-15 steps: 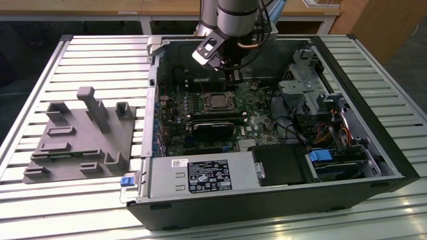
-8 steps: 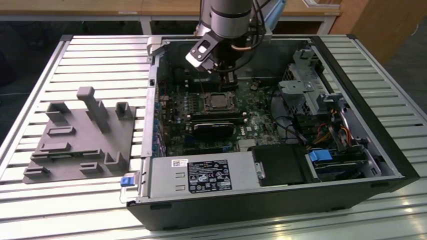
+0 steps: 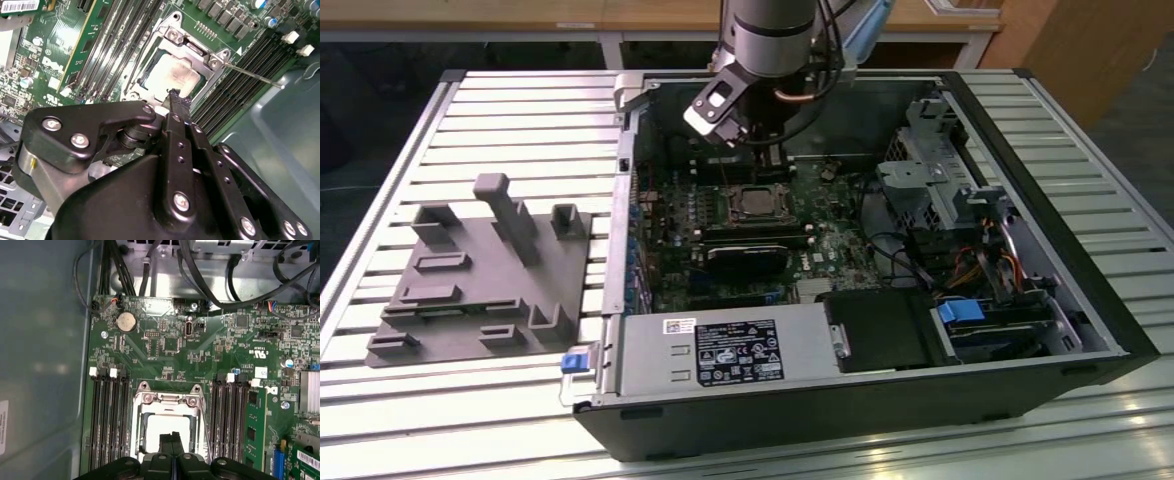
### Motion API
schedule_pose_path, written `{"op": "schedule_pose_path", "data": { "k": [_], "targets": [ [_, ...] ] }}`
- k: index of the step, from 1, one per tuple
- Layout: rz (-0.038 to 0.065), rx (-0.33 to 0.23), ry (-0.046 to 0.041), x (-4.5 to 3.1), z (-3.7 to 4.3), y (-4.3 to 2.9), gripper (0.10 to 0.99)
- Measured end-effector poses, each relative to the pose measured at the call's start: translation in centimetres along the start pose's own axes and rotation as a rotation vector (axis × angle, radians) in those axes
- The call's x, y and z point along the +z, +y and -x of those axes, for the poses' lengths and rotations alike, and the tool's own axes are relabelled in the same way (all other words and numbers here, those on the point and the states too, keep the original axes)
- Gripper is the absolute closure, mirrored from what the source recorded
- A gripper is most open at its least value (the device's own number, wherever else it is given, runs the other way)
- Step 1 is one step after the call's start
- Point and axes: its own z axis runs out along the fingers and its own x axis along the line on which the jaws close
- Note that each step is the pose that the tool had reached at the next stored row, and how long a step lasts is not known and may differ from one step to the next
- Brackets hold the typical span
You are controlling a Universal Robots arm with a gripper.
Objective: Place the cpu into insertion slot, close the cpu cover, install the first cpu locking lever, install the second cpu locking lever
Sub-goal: 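Close the cpu cover, then install the first cpu locking lever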
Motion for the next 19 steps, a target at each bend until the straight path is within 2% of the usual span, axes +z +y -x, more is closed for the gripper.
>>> {"op": "schedule_pose_path", "data": {
  "k": [13,15,19],
  "targets": [
    [0.0,0.0,0.0002,-0.02,-0.01,-0.42,0.98],
    [0.0,0.0,0.0005,-0.28,-0.02,-0.41,0.98],
    [0.0,0.0,0.0004,-1.37,-0.07,-0.36,0.98]
  ]
}}
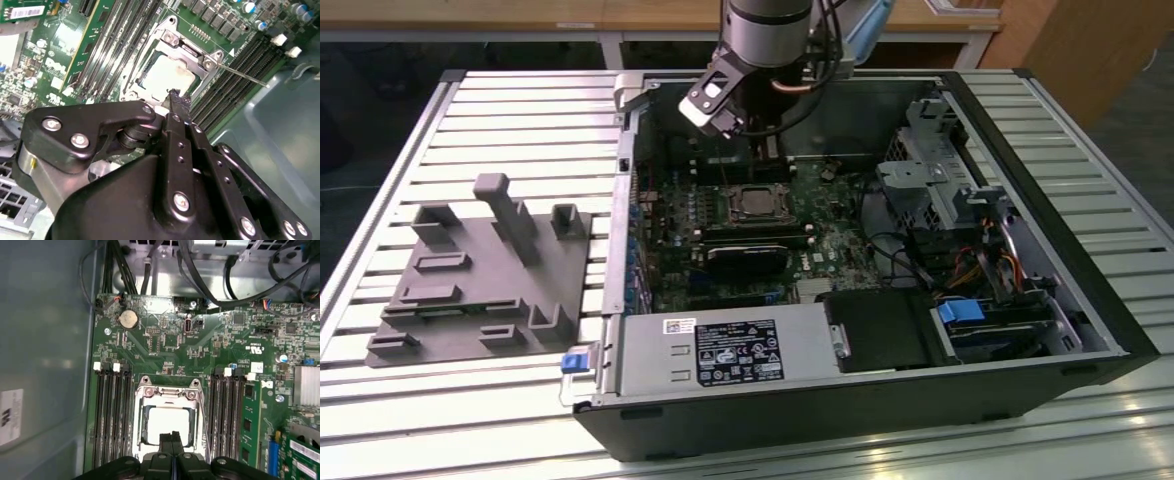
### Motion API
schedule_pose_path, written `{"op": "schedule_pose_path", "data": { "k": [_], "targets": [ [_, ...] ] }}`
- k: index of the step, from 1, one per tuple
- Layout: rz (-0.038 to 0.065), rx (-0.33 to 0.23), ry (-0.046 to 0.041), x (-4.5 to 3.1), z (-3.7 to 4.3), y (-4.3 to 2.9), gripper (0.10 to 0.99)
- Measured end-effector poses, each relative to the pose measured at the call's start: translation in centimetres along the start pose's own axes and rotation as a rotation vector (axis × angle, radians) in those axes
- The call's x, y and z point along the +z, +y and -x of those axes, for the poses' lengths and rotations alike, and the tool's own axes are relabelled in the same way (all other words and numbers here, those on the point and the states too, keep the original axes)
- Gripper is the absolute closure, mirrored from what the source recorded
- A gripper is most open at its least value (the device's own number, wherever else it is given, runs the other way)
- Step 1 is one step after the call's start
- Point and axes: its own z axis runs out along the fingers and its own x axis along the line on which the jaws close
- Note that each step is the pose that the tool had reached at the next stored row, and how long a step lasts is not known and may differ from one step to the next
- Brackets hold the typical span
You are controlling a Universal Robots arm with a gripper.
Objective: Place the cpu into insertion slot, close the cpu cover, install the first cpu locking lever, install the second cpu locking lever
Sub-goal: 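Install the first cpu locking lever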
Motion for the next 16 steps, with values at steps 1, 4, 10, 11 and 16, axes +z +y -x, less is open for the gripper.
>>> {"op": "schedule_pose_path", "data": {
  "k": [1,4,10,11,16],
  "targets": [
    [0.0,0.0,0.0,-0.24,-0.01,0.01,0.98],
    [0.0,-0.003,0.0003,-0.6,-0.03,0.03,0.98],
    [-0.004,-0.102,0.0046,-0.61,-0.02,0.03,0.98],
    [-0.005,-0.12,0.0054,-0.61,-0.02,0.03,0.98],
    [-0.008,-0.211,0.0096,-0.6,-0.02,0.02,0.98]
  ]
}}
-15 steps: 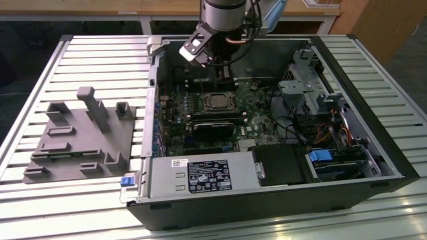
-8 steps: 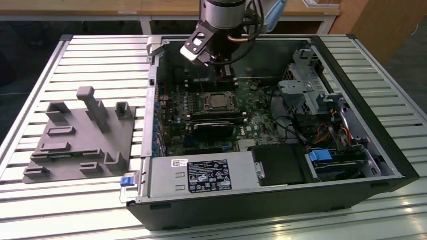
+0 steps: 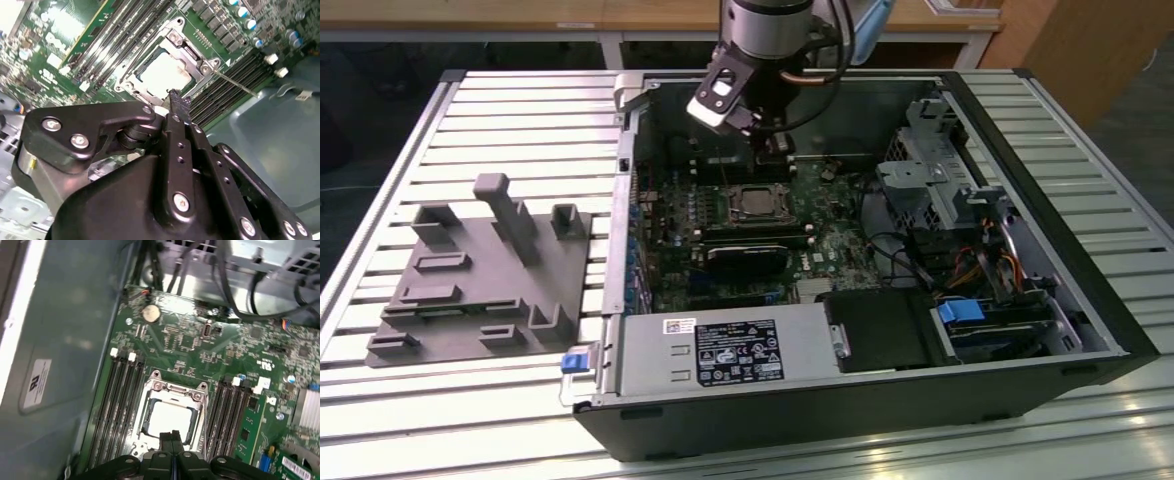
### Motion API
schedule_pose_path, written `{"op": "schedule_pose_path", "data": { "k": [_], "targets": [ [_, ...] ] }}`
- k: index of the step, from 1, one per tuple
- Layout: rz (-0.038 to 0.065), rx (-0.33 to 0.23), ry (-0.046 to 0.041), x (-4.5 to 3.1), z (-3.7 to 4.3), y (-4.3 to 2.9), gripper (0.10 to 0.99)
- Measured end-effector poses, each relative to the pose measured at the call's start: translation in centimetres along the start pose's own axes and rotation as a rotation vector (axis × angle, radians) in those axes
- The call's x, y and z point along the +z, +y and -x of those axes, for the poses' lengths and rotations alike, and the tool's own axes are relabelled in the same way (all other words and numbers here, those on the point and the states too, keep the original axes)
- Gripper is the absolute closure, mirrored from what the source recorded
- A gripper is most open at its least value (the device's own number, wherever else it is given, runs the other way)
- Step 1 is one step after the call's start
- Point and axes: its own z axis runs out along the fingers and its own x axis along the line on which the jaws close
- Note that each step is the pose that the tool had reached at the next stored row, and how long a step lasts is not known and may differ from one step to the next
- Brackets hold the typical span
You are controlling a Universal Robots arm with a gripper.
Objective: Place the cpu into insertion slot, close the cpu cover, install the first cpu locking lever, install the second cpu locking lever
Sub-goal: 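Install the first cpu locking lever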
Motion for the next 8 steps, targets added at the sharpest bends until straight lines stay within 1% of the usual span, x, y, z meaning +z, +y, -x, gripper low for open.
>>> {"op": "schedule_pose_path", "data": {
  "k": [2,5,8],
  "targets": [
    [-0.001,-0.03,0.0014,0.01,0.0,-0.03,0.98],
    [-0.002,-0.058,0.0026,0.04,0.03,-0.09,0.98],
    [-0.004,-0.109,0.005,0.1,0.03,-0.1,0.98]
  ]
}}
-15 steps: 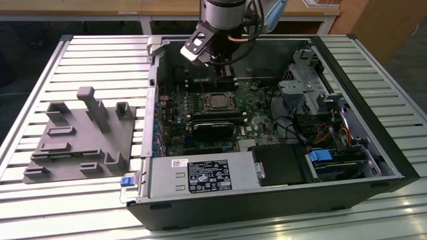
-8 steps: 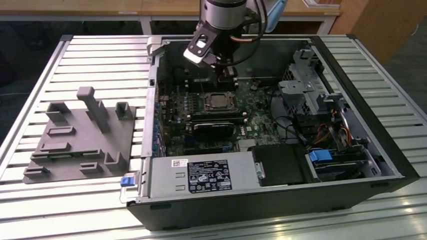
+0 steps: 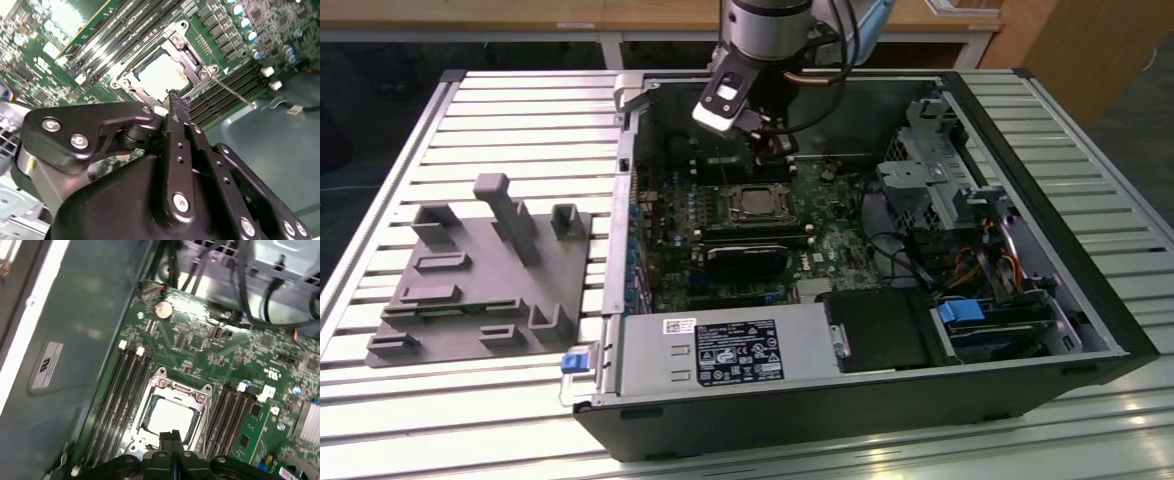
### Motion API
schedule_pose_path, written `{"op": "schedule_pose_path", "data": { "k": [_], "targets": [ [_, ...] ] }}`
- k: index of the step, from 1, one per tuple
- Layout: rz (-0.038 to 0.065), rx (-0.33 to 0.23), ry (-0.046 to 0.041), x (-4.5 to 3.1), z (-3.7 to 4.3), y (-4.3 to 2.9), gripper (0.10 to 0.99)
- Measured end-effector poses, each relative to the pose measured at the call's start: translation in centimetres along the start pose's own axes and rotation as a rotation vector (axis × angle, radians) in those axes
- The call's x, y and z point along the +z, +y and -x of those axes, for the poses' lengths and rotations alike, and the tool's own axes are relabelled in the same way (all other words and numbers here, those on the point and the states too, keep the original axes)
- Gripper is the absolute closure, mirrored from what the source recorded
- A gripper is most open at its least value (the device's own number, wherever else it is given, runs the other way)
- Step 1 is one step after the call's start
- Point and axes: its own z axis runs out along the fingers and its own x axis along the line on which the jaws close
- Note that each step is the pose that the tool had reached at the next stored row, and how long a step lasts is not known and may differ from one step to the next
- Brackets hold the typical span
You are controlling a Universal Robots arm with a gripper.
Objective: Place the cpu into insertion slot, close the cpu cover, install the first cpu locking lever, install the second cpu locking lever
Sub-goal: 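Install the first cpu locking lever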
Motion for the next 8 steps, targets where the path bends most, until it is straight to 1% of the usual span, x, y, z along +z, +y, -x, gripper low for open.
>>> {"op": "schedule_pose_path", "data": {
  "k": [8],
  "targets": [
    [-0.006,-0.145,0.0065,0.09,0.0,0.0,0.98]
  ]
}}
